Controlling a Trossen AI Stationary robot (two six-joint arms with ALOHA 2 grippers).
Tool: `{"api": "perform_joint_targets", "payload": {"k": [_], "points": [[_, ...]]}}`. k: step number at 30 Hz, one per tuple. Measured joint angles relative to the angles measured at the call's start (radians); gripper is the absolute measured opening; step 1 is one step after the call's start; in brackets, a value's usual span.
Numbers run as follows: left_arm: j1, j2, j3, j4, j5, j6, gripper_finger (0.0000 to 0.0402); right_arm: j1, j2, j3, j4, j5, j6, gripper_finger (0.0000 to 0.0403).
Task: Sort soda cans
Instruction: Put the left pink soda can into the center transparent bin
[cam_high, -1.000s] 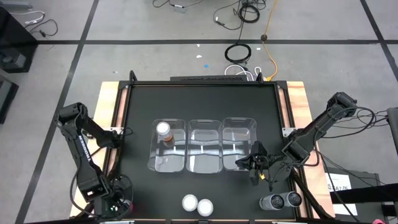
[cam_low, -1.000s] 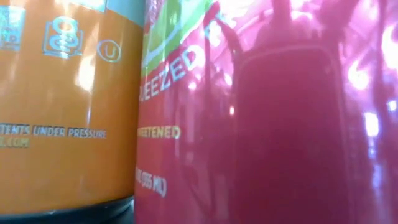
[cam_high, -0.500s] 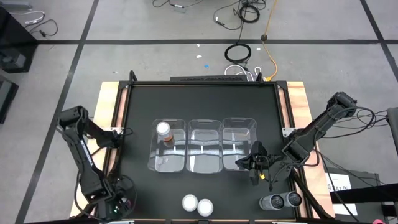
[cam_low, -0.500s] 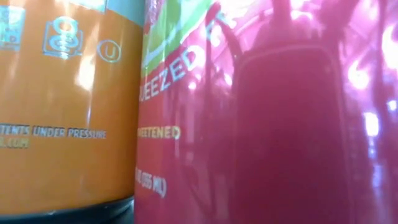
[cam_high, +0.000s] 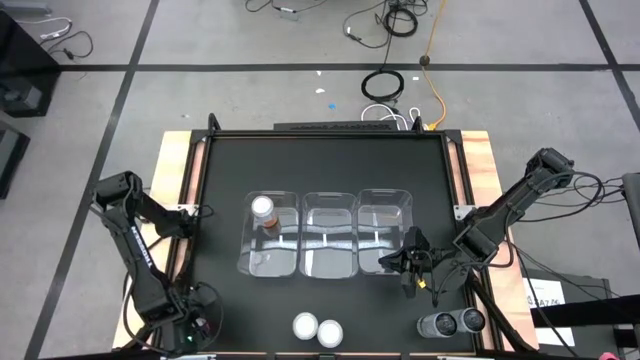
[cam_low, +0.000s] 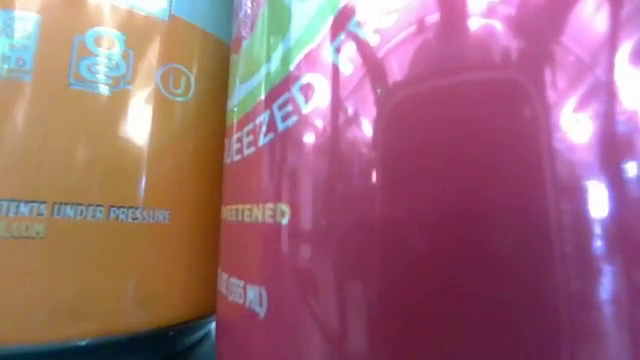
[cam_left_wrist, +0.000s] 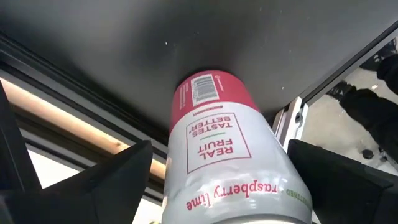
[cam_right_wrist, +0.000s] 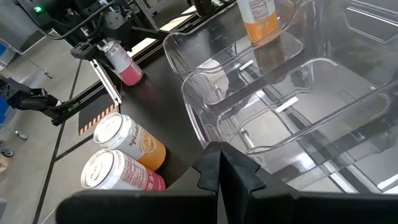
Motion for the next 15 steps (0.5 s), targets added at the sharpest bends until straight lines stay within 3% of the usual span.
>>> {"api": "perform_joint_targets", "payload": {"k": [15], "points": [[0.063, 0.001, -0.001, 0.012, 0.038, 0.104, 0.0382, 0.000, 0.000, 0.000, -0.003, 0.000, -0.001, 0.0000]]}}
